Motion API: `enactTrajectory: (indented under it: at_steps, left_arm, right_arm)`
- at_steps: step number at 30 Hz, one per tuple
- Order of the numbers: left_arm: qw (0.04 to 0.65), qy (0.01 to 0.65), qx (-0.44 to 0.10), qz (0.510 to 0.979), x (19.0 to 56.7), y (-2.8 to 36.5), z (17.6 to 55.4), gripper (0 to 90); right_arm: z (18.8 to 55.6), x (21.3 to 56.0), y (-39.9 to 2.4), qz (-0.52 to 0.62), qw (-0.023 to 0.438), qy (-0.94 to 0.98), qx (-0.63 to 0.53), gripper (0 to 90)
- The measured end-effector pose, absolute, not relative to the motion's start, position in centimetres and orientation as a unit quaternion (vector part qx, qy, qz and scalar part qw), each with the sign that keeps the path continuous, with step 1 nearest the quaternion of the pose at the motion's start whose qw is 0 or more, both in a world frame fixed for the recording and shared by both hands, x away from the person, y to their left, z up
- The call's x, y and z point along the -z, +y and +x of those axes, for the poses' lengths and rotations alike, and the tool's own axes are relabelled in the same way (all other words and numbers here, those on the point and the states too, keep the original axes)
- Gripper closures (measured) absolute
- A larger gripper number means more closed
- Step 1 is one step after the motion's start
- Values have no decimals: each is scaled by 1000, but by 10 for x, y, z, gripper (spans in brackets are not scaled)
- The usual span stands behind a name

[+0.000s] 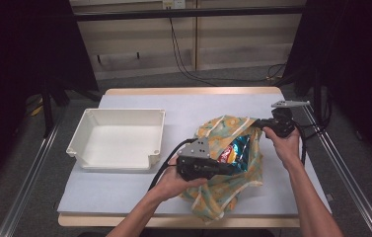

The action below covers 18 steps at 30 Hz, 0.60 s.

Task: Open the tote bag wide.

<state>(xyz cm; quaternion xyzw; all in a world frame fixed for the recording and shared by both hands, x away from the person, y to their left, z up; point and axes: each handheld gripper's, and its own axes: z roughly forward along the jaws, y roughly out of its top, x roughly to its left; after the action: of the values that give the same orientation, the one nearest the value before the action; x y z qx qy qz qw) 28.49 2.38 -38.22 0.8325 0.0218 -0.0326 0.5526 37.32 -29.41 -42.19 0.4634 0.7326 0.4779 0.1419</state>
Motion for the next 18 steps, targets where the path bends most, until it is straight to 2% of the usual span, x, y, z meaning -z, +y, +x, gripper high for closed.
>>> enactTrajectory:
  at_steps: [18]
  left_arm:
    - [595,59,14,801,342,15,322,883]
  right_arm:
    - [362,416,-281,428,137,744,-494,897]
